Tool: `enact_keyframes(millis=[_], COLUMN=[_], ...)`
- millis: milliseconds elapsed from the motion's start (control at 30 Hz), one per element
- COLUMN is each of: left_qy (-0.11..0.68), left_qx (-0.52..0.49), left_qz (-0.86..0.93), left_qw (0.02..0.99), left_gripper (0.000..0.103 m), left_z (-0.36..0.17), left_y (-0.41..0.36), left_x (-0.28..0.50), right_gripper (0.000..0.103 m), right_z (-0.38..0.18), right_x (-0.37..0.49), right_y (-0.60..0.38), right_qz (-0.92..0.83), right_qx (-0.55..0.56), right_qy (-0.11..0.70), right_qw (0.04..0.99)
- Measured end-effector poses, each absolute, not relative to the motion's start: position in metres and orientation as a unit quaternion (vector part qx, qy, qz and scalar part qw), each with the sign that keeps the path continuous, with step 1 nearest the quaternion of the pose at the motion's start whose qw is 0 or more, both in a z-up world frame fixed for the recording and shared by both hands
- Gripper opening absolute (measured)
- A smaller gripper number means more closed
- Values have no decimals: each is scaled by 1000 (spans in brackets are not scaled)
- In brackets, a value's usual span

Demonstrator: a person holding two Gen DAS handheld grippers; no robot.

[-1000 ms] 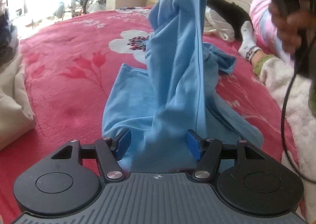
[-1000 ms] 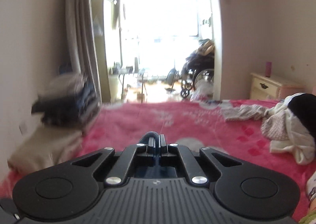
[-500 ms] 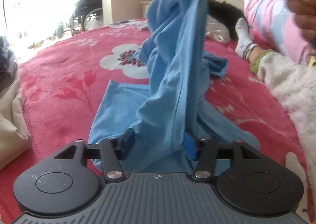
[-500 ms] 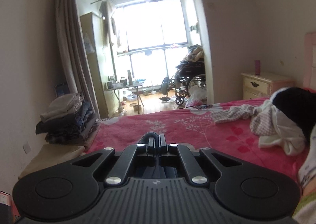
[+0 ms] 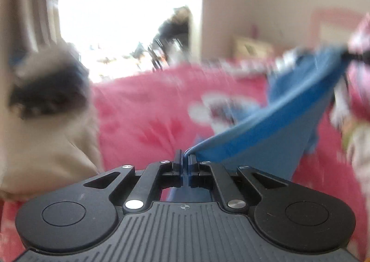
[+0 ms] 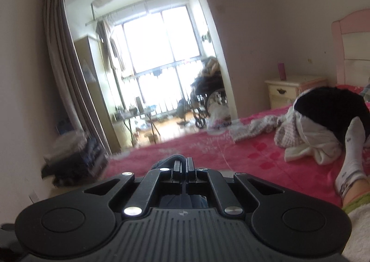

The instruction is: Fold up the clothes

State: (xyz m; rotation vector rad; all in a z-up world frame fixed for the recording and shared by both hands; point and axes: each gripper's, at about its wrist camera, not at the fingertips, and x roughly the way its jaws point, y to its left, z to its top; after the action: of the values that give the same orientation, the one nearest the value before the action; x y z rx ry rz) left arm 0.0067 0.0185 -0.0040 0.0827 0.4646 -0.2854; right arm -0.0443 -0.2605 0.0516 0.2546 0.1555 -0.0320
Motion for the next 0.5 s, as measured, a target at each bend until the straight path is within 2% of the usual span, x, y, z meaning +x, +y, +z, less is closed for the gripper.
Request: enact_keyframes(millis=[267,500], left_qy=[49,-64], left_qx=[4,-12], left_qz=[-114,-127], left_qw=[992,990], left_gripper=[2,2], left_z=[125,206], left_y=[42,45], left_x=[-60,-123], right_gripper=[2,2], right_z=[118,179], right_x=[-89,-157], right_y=[-260,-252], right_qz=[1,17], right_qx=[134,139], right_qy=[-25,-140], right_qw=[991,980])
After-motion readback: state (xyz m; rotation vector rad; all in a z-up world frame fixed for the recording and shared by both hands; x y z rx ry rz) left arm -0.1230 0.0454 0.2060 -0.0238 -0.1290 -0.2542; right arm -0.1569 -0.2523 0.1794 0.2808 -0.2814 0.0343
